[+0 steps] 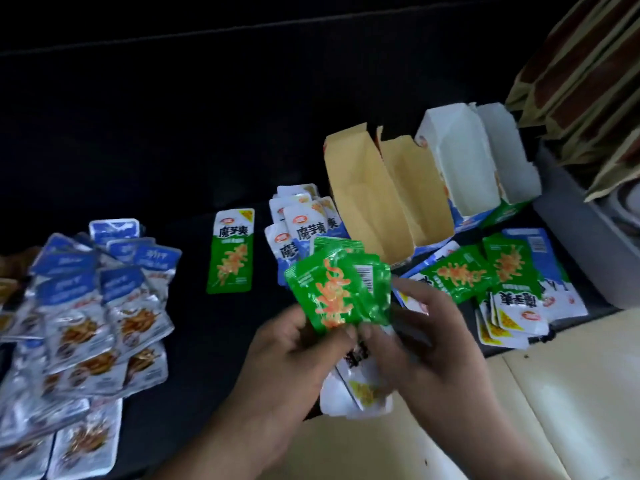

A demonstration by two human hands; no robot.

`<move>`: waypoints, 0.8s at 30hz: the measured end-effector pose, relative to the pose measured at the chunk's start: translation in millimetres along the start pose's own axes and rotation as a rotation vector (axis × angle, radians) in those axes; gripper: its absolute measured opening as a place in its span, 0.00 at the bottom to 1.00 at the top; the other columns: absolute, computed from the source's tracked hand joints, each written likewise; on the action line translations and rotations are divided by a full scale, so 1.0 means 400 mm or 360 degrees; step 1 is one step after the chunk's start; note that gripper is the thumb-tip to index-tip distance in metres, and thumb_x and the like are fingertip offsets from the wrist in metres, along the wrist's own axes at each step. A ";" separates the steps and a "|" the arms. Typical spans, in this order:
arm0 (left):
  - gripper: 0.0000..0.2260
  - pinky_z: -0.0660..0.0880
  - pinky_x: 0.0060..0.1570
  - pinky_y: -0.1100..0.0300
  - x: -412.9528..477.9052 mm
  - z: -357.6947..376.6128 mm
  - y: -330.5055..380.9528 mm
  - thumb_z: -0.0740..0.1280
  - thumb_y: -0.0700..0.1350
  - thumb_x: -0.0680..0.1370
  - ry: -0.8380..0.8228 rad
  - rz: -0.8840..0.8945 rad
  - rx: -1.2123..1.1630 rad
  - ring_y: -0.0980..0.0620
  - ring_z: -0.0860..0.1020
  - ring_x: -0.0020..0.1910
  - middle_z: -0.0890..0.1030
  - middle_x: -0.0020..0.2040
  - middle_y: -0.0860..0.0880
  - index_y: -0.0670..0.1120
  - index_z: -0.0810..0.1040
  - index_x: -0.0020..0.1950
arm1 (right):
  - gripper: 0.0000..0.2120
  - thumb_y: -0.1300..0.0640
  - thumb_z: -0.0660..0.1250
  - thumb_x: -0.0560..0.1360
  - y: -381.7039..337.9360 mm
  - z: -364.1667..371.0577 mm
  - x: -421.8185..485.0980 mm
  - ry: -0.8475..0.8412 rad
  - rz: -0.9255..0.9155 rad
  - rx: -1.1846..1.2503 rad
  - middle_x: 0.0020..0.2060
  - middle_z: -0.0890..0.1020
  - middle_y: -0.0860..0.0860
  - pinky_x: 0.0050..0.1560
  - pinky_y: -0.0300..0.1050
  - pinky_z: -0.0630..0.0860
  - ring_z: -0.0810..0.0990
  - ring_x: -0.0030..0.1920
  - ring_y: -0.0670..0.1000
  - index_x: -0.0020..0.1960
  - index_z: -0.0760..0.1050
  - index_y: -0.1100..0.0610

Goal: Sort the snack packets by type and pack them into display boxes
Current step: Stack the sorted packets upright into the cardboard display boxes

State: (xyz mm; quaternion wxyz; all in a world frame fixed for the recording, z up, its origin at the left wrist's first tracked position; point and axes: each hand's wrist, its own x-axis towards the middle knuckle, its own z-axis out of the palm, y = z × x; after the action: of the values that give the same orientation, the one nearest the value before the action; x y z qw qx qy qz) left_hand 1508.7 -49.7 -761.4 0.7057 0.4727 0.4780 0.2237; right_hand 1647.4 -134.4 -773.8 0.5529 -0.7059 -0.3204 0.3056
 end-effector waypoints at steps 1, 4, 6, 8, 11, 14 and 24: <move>0.08 0.83 0.52 0.55 -0.003 -0.014 0.000 0.74 0.37 0.77 -0.0017 0.0000 -0.0049 0.48 0.87 0.52 0.88 0.50 0.47 0.48 0.87 0.53 | 0.20 0.56 0.78 0.74 -0.012 0.018 0.011 -0.0091 0.0205 0.0093 0.58 0.85 0.50 0.59 0.57 0.81 0.84 0.58 0.50 0.64 0.79 0.46; 0.11 0.83 0.53 0.53 -0.001 -0.071 0.005 0.74 0.37 0.76 -0.0010 0.0002 -0.0145 0.46 0.86 0.54 0.88 0.53 0.47 0.47 0.86 0.57 | 0.19 0.60 0.77 0.75 -0.035 0.068 0.037 -0.0280 0.0492 0.0199 0.56 0.87 0.48 0.55 0.58 0.83 0.86 0.57 0.52 0.63 0.81 0.48; 0.13 0.82 0.54 0.53 0.005 -0.119 0.005 0.76 0.38 0.75 -0.0044 -0.0001 -0.0180 0.45 0.86 0.56 0.88 0.55 0.47 0.49 0.86 0.58 | 0.19 0.56 0.78 0.71 -0.045 0.094 0.048 -0.0322 0.0657 0.0357 0.55 0.87 0.51 0.52 0.53 0.84 0.86 0.56 0.53 0.61 0.82 0.50; 0.18 0.79 0.61 0.47 0.005 -0.167 0.002 0.77 0.38 0.74 -0.0194 -0.0070 -0.0218 0.44 0.84 0.61 0.86 0.59 0.46 0.52 0.85 0.62 | 0.21 0.57 0.77 0.68 -0.048 0.122 0.054 -0.0405 0.0842 0.0569 0.52 0.88 0.53 0.47 0.47 0.83 0.88 0.52 0.53 0.61 0.82 0.51; 0.21 0.76 0.64 0.45 0.003 -0.224 0.000 0.75 0.36 0.75 -0.0312 -0.0241 -0.0298 0.46 0.83 0.62 0.85 0.61 0.48 0.60 0.84 0.61 | 0.22 0.61 0.76 0.67 -0.040 0.166 0.070 -0.0326 0.0893 0.0568 0.50 0.88 0.57 0.47 0.54 0.81 0.87 0.51 0.57 0.60 0.82 0.52; 0.18 0.80 0.46 0.51 0.009 -0.277 0.001 0.72 0.37 0.79 0.0065 -0.0327 -0.0210 0.48 0.86 0.47 0.88 0.50 0.51 0.62 0.85 0.56 | 0.21 0.61 0.78 0.68 -0.023 0.195 0.091 -0.0107 0.0849 0.0418 0.52 0.87 0.53 0.46 0.57 0.76 0.86 0.50 0.57 0.59 0.82 0.49; 0.06 0.74 0.35 0.61 0.061 -0.424 0.049 0.72 0.43 0.79 0.0533 0.0157 0.0617 0.54 0.81 0.34 0.86 0.40 0.53 0.56 0.84 0.50 | 0.15 0.66 0.70 0.78 -0.033 0.203 0.102 -0.0087 0.0449 0.0216 0.51 0.87 0.54 0.60 0.67 0.80 0.85 0.55 0.61 0.58 0.83 0.49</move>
State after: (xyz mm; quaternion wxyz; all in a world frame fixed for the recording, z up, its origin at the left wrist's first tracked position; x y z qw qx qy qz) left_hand 1371.9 54.8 -771.6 0.5011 0.5782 0.5986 0.2371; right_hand 1606.9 -52.2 -780.4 0.5419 -0.6963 -0.2117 0.4203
